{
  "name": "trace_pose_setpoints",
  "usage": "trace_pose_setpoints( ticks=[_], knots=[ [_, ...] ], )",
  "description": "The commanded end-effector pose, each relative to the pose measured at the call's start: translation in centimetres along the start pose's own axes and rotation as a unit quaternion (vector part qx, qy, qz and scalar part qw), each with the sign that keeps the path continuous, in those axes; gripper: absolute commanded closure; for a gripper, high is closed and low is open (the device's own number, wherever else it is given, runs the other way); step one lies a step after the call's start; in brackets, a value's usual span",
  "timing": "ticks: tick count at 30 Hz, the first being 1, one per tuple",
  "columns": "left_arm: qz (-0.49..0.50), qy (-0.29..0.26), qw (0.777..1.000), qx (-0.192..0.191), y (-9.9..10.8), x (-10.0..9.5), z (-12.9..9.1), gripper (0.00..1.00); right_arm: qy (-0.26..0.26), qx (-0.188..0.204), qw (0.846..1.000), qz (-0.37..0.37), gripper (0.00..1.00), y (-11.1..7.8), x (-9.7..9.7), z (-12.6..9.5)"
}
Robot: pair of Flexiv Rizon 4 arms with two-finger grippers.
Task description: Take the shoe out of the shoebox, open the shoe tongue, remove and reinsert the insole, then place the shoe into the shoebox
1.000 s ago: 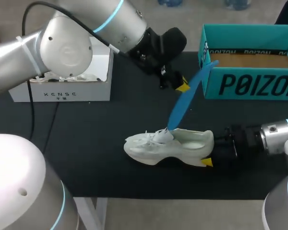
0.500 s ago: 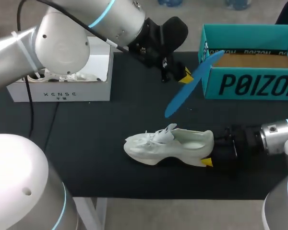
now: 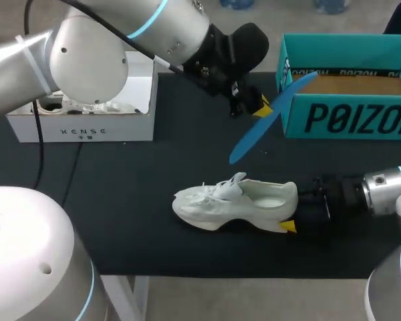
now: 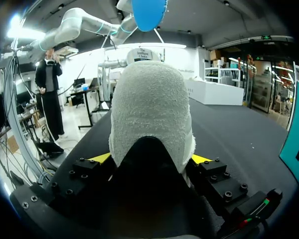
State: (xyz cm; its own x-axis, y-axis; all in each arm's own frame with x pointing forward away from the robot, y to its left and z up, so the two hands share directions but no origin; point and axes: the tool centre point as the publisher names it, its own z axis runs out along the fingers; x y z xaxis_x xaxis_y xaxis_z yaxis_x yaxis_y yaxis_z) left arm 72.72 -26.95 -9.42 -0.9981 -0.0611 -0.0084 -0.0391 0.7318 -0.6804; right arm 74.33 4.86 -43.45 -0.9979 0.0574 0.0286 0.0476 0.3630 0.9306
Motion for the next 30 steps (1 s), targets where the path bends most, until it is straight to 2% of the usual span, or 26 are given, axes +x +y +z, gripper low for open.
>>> trace_pose_setpoints(
  ticks=[1,7,11,13,17,20,23,30],
  knots=[
    [0.000,0.000,1.000,0.001,0.0,0.0,0.1,1.00,-0.001,0.001,1.000,0.001,1.00,-0.3,0.0,0.1],
    [0.000,0.000,1.000,0.001,0.0,0.0,0.1,1.00,-0.001,0.001,1.000,0.001,1.00,-0.3,0.0,0.1],
    [0.000,0.011,1.000,-0.014,-0.7,-1.0,0.1,1.00,-0.001,0.001,1.000,0.001,1.00,-0.3,0.0,0.1],
    [-0.001,0.045,0.999,-0.024,-1.0,-1.4,0.0,1.00,-0.001,0.001,1.000,0.001,1.00,-0.3,0.0,0.1],
    [0.002,0.149,0.988,-0.043,-1.3,-2.0,-0.4,1.00,-0.001,0.001,1.000,0.001,1.00,-0.3,0.0,0.1],
    [0.004,0.231,0.972,-0.047,-1.2,-3.1,-1.5,1.00,-0.001,0.001,1.000,0.001,1.00,-0.3,0.0,0.1],
    [0.005,0.288,0.957,-0.043,-0.9,-3.9,-2.2,1.00,-0.001,0.001,1.000,0.001,1.00,-0.3,0.0,0.1],
    [-0.013,0.330,0.944,-0.010,-0.2,-4.8,-3.2,1.00,-0.001,0.001,1.000,0.001,1.00,-0.3,0.0,0.1]
  ],
)
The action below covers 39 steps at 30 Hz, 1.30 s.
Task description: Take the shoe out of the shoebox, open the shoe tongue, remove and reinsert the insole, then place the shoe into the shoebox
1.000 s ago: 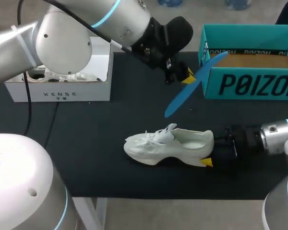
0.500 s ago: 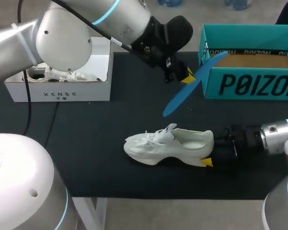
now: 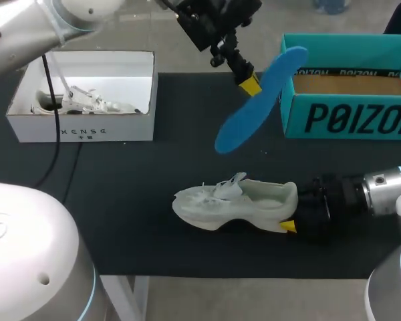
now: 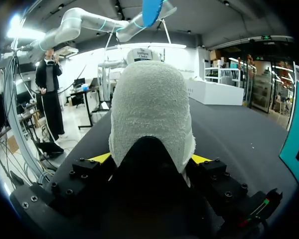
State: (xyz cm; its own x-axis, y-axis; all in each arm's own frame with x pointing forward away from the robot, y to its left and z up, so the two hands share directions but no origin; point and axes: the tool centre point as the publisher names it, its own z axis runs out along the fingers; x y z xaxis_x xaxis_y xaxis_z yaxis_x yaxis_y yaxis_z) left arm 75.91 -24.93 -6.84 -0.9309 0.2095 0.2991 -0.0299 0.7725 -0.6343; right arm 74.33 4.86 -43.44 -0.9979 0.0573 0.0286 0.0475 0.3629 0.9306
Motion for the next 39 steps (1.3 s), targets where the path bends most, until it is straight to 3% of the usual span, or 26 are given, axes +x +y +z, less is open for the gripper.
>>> trace_pose_setpoints(
  ticks=[1,11,23,32,39],
  knots=[
    [-0.004,0.128,0.991,0.029,0.4,-1.3,-0.8,1.00,-0.001,0.001,1.000,0.001,1.00,-0.3,0.0,0.1],
    [-0.016,0.162,0.983,0.079,2.0,-1.4,-2.6,1.00,-0.001,0.001,1.000,0.001,1.00,-0.3,0.0,0.1],
    [-0.025,0.188,0.971,0.147,3.5,-1.5,-6.5,1.00,-0.001,0.001,1.000,0.001,1.00,-0.3,0.0,0.1],
    [-0.025,0.210,0.961,0.179,4.7,-1.4,-8.8,1.00,-0.001,0.001,1.000,0.001,1.00,-0.3,0.0,0.1],
    [-0.022,0.222,0.957,0.185,4.7,-1.6,-9.4,1.00,-0.001,0.001,1.000,0.001,1.00,-0.3,0.0,0.1]
  ],
)
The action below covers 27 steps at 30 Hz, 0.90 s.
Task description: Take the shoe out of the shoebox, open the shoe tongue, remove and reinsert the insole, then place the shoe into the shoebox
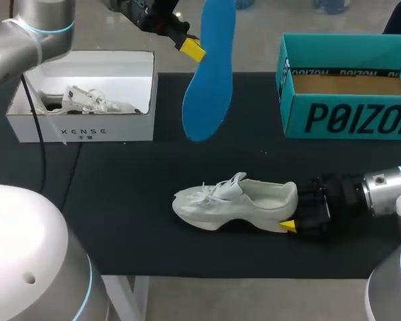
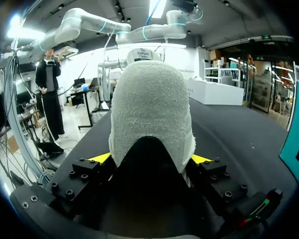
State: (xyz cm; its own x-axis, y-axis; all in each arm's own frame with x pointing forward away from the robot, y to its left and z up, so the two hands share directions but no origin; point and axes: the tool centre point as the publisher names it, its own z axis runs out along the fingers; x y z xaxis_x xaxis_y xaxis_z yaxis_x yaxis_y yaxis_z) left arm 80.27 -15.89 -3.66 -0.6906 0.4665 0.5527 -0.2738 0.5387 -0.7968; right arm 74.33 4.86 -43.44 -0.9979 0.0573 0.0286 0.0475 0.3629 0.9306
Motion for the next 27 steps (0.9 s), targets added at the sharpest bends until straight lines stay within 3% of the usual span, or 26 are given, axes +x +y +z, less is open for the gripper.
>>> trace_pose_setpoints(
  ticks=[1,13,27],
  knots=[
    [0.004,0.017,1.000,0.000,-0.2,-0.3,-0.3,1.00,-0.001,0.001,1.000,0.001,1.00,-0.3,0.0,0.1],
    [0.004,0.066,0.998,0.012,-2.0,-2.0,-0.7,1.00,-0.001,0.001,1.000,0.001,1.00,-0.3,0.0,0.1],
    [0.006,0.057,0.998,0.032,-2.7,-2.9,-0.4,1.00,-0.001,0.001,1.000,0.001,1.00,-0.3,0.0,0.1]
  ],
)
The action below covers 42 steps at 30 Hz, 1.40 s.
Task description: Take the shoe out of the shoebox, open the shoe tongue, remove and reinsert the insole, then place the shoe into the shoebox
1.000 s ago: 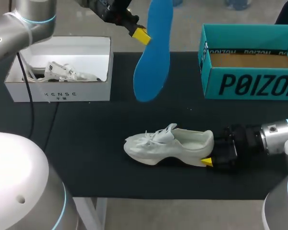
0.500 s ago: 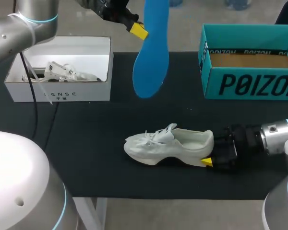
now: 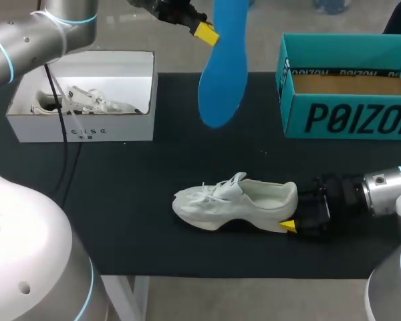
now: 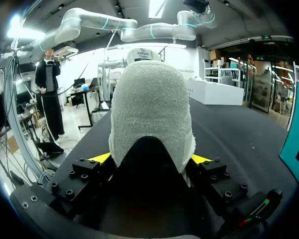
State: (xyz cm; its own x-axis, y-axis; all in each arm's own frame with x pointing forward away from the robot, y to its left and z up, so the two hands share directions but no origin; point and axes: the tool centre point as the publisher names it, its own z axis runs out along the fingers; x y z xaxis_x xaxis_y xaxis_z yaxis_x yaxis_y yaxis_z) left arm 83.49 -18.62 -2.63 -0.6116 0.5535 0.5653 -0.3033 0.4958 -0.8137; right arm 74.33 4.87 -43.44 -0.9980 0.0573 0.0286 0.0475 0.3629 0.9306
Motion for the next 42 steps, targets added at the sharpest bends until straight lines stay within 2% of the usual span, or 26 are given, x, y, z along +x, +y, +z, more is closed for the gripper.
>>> trace_pose_setpoints(
  ticks=[1,6,8,9,21,24,28,34,38,42],
  knots=[
    [0.001,-0.001,1.000,0.005,0.5,0.0,0.0,1.00,-0.001,0.001,1.000,0.001,1.00,-0.3,0.0,0.1],
    [0.001,-0.001,1.000,0.005,0.5,0.0,0.0,1.00,-0.001,0.001,1.000,0.001,1.00,-0.3,0.0,0.1],
    [0.001,-0.001,1.000,0.005,0.5,0.0,0.0,1.00,-0.002,0.001,1.000,-0.001,0.48,-0.3,0.0,-0.1],
    [0.001,-0.001,1.000,0.005,0.5,0.0,0.0,1.00,-0.003,0.001,1.000,-0.002,0.00,-0.3,0.0,-0.3],
    [0.001,-0.001,1.000,0.005,0.5,0.0,0.0,1.00,-0.029,0.020,0.999,-0.007,0.00,0.6,0.4,-4.2],
    [0.001,-0.001,1.000,0.005,0.5,0.0,0.0,1.00,-0.036,0.048,0.998,0.001,0.00,1.3,0.7,-5.9],
    [0.001,-0.001,1.000,0.005,0.5,0.0,0.0,1.00,-0.048,0.108,0.993,0.012,0.00,2.7,1.2,-9.0],
    [0.001,-0.001,1.000,0.005,0.5,0.0,0.0,1.00,-0.060,0.228,0.971,0.025,0.00,6.2,1.9,-13.8],
    [0.001,-0.001,1.000,0.005,0.5,0.0,0.0,1.00,-0.061,0.289,0.955,0.027,0.00,7.7,2.1,-15.5],
    [0.001,-0.001,1.000,0.005,0.5,0.0,0.0,1.00,-0.060,0.336,0.940,0.027,0.00,8.7,2.1,-16.0]
  ],
)
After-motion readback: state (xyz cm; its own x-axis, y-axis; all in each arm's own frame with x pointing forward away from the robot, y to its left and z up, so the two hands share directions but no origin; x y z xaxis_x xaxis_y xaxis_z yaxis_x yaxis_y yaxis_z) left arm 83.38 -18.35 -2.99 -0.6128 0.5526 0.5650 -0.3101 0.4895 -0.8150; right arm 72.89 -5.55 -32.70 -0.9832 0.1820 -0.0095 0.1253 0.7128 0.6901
